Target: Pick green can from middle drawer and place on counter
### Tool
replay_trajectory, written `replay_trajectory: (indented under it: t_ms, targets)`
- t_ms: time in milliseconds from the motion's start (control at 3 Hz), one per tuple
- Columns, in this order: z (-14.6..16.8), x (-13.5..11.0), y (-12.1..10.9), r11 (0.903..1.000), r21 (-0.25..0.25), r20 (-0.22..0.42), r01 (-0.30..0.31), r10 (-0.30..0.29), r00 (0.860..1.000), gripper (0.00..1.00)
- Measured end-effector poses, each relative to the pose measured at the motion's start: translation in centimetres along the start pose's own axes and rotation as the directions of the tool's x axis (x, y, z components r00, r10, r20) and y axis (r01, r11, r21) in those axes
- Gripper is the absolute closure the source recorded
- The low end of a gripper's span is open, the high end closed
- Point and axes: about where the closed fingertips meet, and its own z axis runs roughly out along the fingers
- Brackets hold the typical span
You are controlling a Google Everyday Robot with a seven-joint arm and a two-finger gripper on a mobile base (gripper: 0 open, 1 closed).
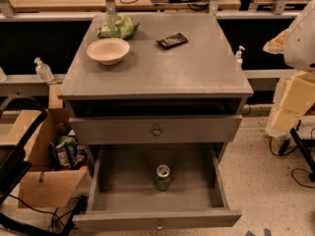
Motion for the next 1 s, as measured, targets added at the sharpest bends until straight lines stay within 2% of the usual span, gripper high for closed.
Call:
replay_trajectory:
  t_ms: [667,1000]
  targets:
    - [0.0,0.0,0.1,1.0000,0.010,0.017,-0.001,0.001,1.000,0.00]
    - [3.1,2.0,1.0,0.9998,-0.015,0.098,-0.010,0.011,0.995,0.00]
